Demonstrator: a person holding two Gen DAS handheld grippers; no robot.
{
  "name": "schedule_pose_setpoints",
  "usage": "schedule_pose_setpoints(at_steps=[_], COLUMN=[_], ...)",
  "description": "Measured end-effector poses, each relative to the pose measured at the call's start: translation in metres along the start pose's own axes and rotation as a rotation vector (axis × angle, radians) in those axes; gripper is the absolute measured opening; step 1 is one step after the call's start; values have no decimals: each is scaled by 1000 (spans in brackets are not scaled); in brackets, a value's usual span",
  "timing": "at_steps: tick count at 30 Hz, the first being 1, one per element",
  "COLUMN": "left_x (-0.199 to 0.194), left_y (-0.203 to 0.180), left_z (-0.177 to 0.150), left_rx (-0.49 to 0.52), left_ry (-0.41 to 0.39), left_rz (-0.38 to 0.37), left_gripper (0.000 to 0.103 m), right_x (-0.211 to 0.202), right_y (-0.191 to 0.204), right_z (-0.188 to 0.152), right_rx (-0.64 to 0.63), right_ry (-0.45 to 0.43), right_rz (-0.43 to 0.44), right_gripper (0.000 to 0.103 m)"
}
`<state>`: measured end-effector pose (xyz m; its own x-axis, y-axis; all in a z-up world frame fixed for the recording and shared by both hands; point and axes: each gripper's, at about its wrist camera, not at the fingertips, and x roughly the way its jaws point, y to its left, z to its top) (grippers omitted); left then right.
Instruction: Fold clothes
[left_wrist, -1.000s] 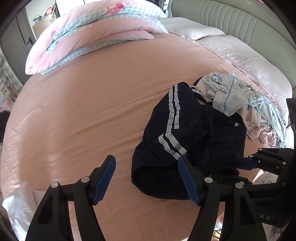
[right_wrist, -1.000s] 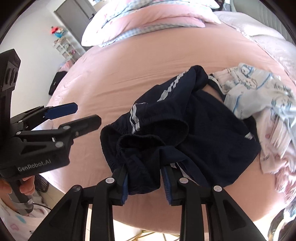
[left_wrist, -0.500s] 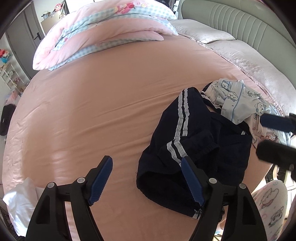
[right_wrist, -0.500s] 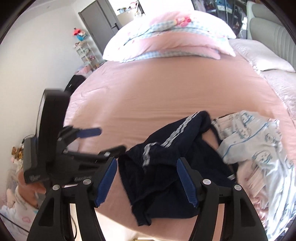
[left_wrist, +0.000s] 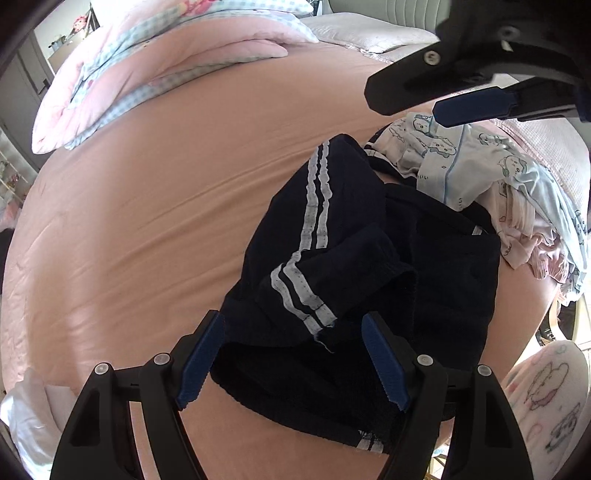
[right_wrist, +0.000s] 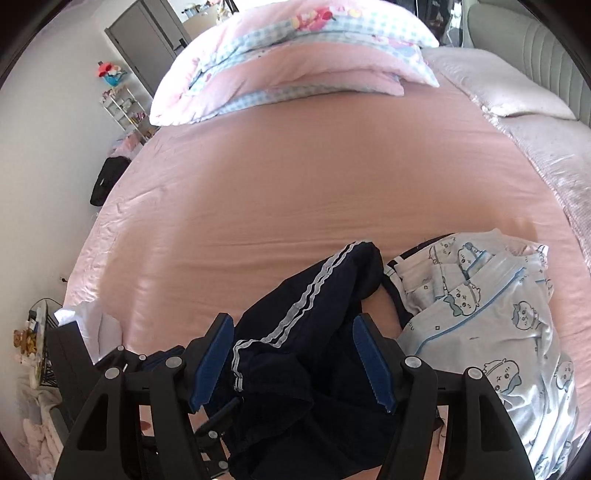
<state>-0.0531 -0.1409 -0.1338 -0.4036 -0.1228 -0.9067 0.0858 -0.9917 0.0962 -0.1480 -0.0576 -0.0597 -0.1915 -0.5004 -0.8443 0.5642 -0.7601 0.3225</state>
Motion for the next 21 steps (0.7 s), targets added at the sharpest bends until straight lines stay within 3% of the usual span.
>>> schedule_pose_setpoints(at_steps=[5, 10, 17, 21], left_x=[14, 29, 37, 38], left_y=[-6, -12, -18, -9], left_z=[6, 9, 6, 4], left_rx=[-58, -106, -178, -317], left_ry=[26, 16, 16, 8], left_rz=[-61, -143, -186, -241], left_gripper=[76, 76, 76, 76], right_x=[32, 53, 83, 97], right_y=[-29, -38, -54, -67], right_z=[33, 60, 54, 49], right_rx=[76, 85, 170, 223], right_ry=[105, 146, 205, 235], right_rz=[-12, -13, 52, 85], right_gripper=[67, 67, 67, 67])
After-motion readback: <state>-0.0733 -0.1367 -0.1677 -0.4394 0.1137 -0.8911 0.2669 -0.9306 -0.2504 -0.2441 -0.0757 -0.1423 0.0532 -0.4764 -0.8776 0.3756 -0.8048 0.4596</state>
